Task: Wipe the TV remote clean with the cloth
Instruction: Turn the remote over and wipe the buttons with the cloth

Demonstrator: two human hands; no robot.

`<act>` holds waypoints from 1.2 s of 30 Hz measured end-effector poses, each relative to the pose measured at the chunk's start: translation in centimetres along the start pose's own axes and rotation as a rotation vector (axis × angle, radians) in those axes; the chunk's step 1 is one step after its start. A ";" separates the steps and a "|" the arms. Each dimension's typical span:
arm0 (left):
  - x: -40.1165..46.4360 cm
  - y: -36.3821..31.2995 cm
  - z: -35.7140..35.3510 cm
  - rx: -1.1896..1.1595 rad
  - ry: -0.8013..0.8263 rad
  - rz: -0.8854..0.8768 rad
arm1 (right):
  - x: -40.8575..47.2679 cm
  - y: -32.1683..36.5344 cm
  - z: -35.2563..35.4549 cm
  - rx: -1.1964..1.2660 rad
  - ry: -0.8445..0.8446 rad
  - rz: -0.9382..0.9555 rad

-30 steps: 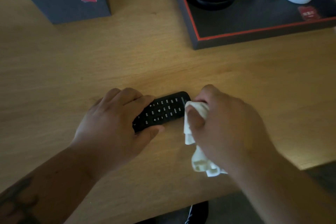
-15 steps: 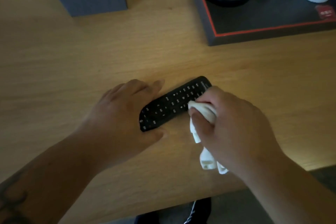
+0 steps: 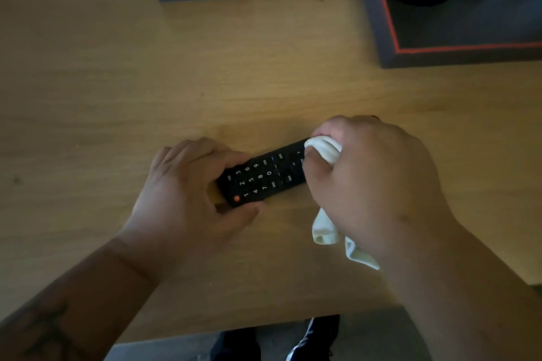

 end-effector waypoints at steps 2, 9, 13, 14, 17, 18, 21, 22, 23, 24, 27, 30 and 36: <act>-0.1 0.2 -0.1 0.000 0.002 0.004 | -0.1 1.4 0.0 -0.046 0.024 0.053; -0.2 0.5 -0.3 0.011 -0.008 -0.022 | 0.0 4.7 -0.4 -0.137 0.111 0.266; -0.2 0.3 -0.4 0.019 0.002 -0.052 | 0.0 3.4 0.2 -0.163 0.150 0.255; -0.2 0.3 -0.4 0.014 0.002 -0.055 | -0.1 3.1 0.1 -0.188 0.178 0.267; -0.2 0.1 -0.2 -0.001 -0.010 -0.064 | -0.5 2.2 0.2 -0.227 0.283 0.258; -0.2 0.1 -0.1 -0.001 -0.015 -0.066 | -0.3 1.9 0.3 -0.209 0.311 0.238; -0.2 0.2 -0.2 0.011 -0.024 -0.071 | 1.2 2.1 1.8 -0.058 0.218 0.182; -0.2 0.2 -0.2 0.019 -0.025 -0.067 | 1.5 2.9 2.0 -0.039 0.159 0.192; -0.2 0.3 -0.3 0.027 -0.025 -0.060 | 1.5 3.8 1.7 -0.062 0.124 0.220; -0.1 0.3 -0.3 0.032 -0.025 -0.053 | 1.2 4.9 1.1 -0.107 0.112 0.264; 0.0 0.5 -0.4 0.042 -0.037 -0.049 | -0.2 6.6 -0.4 -0.176 0.156 0.367; 0.0 0.5 -0.3 0.041 -0.042 -0.050 | -0.4 5.8 -0.1 -0.155 0.223 0.382; 0.1 0.2 0.0 0.030 -0.071 -0.058 | -0.4 8.3 -0.8 -0.176 0.145 0.452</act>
Point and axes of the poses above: each hand's wrist, its own x-axis towards the middle knuckle, its own z-axis out of the back of the hand, y = z × x, the point moved 8 cm from there along x, towards the middle knuckle, and after that the axes turned 11 degrees about -x, right-handed, at the moved point
